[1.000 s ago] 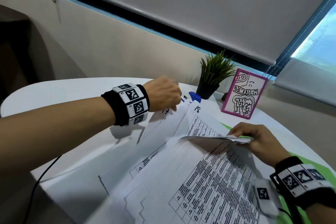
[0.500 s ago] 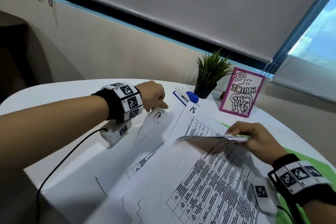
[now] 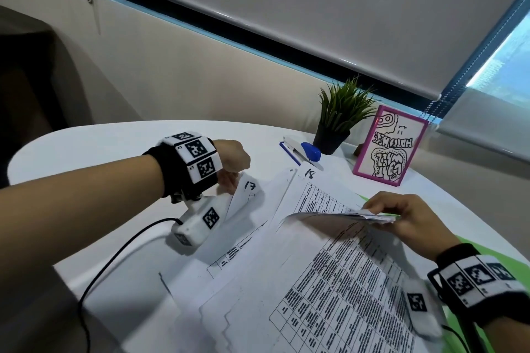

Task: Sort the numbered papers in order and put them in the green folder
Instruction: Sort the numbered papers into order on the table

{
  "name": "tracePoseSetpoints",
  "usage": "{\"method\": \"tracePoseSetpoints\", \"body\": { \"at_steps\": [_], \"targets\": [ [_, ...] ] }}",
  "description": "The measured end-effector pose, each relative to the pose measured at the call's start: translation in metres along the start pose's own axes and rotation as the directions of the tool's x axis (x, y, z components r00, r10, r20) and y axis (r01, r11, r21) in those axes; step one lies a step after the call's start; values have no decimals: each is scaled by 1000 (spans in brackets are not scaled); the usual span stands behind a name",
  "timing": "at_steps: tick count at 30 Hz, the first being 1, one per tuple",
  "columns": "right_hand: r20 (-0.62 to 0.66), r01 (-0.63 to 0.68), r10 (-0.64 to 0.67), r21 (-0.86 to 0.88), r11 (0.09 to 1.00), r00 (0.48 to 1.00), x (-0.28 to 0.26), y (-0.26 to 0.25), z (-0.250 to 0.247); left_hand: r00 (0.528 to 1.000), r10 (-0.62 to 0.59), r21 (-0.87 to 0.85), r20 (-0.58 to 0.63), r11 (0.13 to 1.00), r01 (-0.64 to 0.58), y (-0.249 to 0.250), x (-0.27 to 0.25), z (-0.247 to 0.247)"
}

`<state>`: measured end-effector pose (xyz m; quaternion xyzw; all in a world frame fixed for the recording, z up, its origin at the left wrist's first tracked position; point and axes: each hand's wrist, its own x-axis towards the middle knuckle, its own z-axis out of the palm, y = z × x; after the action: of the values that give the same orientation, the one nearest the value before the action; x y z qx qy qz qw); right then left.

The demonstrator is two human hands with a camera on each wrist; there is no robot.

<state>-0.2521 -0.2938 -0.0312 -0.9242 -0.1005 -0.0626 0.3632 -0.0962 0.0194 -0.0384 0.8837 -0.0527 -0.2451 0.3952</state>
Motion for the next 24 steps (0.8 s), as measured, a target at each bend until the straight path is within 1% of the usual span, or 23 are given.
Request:
{"method": "tracePoseSetpoints", "body": {
  "at_steps": [2,3,5,7,8,9,11,12,14,15,17,18,19,20,21,22,24],
  "targets": [
    [-4,0,0,9,1000,1000,-1,0,0,1000,-10,-69,4,998,10,-4,2,2],
    [-6,0,0,14,1000,1000,-1,0,0,1000,9,-59,10,998,-9,-7,5,1],
    [-7,0,0,22,1000,1000,-2,1,1,997,46,24,60,999,-48,-10,4,-1],
    [-7,-2,2,23,1000,1000,-2,1,1,985,64,101,160,992,-81,-11,-3,0],
    [-2,-8,8,22,1000,1000,-2,2,1,980,80,127,184,986,-105,-11,-5,0],
    [4,-16,15,22,1000,1000,-2,2,1,979,117,166,168,975,-145,-8,-7,1],
    [27,-36,35,39,999,999,-2,1,0,974,225,294,20,930,-221,1,-11,-2],
    [40,-47,46,50,998,998,-2,1,-1,961,270,360,-63,904,-231,8,-13,-7],
    [51,-64,61,53,997,997,-2,0,-3,918,337,437,-208,872,-222,22,-20,-22],
    [52,-70,67,54,996,996,-2,0,-3,888,367,431,-278,873,-227,26,-21,-31],
    [56,-76,73,66,995,996,-3,-1,-3,804,397,354,-443,901,-250,34,-22,-52],
    [59,-77,73,67,995,996,-3,-1,-3,747,399,313,-532,912,-265,38,-23,-62],
    [60,-79,75,60,995,995,-3,-1,-3,672,404,287,-621,915,-284,41,-24,-72],
    [57,-80,78,49,996,995,-3,-2,-3,579,408,265,-706,910,-319,46,-26,-82],
    [53,-83,81,42,996,995,-3,-2,-3,483,407,232,-775,894,-383,50,-28,-93],
    [47,-87,85,43,995,995,-2,-2,-3,391,409,201,-825,858,-473,56,-32,-104],
    [39,-91,89,48,995,995,-3,-1,-4,209,404,177,-891,732,-658,70,-38,-123]
  ]
}}
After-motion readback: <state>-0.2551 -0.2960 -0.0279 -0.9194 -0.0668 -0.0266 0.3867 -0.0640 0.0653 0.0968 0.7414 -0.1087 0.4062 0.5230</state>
